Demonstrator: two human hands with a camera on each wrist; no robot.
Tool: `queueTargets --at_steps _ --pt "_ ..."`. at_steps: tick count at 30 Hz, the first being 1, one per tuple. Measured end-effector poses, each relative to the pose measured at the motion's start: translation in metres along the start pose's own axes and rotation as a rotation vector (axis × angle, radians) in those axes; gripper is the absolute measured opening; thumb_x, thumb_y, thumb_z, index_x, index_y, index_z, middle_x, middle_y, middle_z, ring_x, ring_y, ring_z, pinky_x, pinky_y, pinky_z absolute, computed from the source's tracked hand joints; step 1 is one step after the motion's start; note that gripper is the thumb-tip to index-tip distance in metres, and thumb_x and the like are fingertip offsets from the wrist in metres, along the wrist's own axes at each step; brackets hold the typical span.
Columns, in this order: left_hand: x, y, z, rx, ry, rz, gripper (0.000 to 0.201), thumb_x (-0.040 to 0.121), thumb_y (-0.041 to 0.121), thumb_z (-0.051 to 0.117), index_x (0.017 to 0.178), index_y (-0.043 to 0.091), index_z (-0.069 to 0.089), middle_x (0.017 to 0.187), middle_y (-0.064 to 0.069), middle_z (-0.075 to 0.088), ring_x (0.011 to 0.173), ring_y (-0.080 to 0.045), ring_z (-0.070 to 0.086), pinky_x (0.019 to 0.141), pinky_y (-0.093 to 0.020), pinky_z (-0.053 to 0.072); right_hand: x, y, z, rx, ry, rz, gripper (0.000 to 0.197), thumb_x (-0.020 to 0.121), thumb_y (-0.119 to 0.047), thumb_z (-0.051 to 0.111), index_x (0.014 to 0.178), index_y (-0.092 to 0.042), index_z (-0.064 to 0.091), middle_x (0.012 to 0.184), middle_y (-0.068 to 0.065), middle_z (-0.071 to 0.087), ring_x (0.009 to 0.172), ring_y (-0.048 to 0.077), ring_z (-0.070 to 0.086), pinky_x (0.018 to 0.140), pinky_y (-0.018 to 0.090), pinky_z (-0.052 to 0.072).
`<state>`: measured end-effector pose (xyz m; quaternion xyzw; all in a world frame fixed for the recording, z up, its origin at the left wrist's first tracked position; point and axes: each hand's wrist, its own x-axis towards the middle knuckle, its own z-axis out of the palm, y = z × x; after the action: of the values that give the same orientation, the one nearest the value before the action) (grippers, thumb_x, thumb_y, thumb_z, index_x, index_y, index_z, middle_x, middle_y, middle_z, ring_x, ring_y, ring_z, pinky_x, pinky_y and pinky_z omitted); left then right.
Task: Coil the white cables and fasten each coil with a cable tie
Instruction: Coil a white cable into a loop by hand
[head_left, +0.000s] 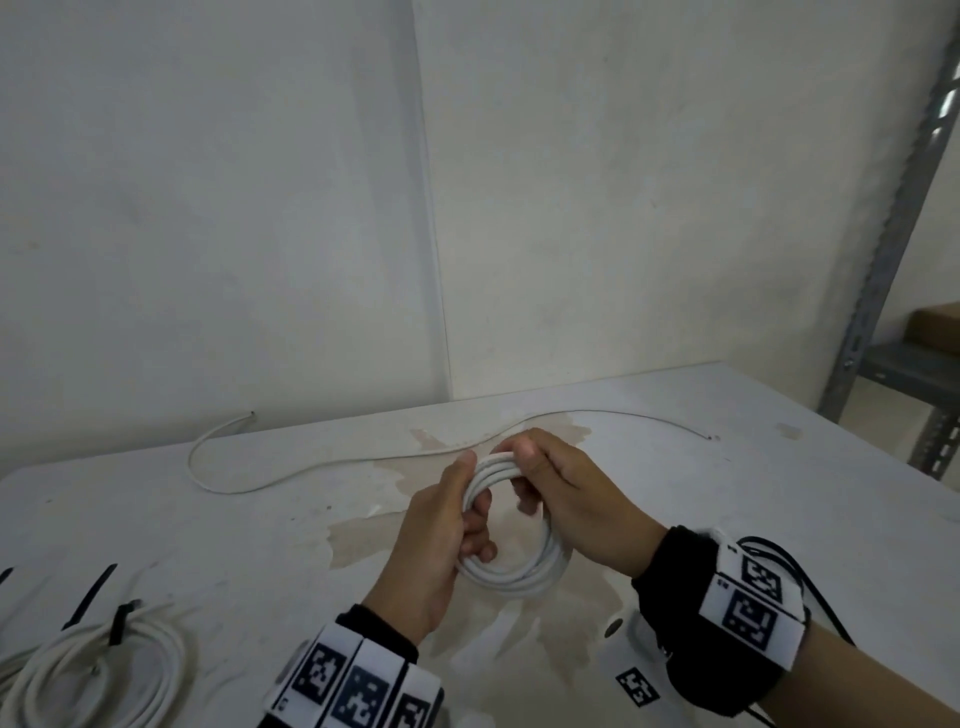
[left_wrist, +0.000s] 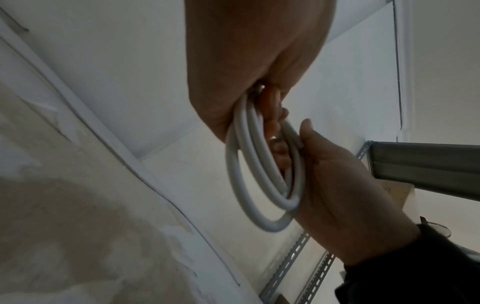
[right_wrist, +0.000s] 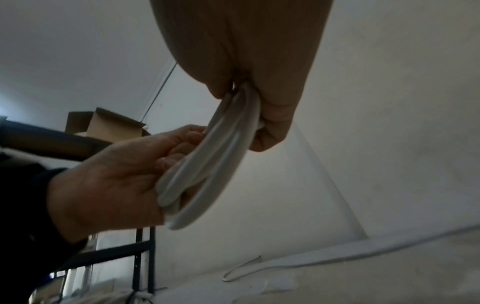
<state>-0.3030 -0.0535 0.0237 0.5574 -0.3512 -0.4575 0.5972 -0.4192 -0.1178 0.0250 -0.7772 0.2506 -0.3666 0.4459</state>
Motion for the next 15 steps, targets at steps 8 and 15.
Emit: queueTargets --at_steps 8,15 --pt "0.003 -0.0016 -0.0024 -0.035 0.112 0.062 0.045 0.096 0.032 0.039 0.059 0.008 0.046 0.036 0.006 0.031 0.033 -0.008 0.029 0.05 -0.027 0.035 -0.0068 0.007 0.0025 0.307 -0.016 0.301 0.05 0.096 -0.047 0.022 0.098 -0.012 0.057 0.076 0.007 0.065 0.069 0.02 0.064 0.074 0.033 0.051" --pt "0.0082 -0.009 -0.0006 0.126 0.005 0.075 0.048 0.099 0.036 0.029 0.064 0.01 0.049 0.042 0.006 0.035 0.036 -0.007 0.041 0.062 -0.03 0.045 -0.0089 0.0065 -0.0003 0.188 0.067 0.239 0.04 0.096 -0.045 0.027 0.084 -0.017 0.053 0.065 0.001 0.04 0.053 0.012 0.049 0.058 0.023 0.042"
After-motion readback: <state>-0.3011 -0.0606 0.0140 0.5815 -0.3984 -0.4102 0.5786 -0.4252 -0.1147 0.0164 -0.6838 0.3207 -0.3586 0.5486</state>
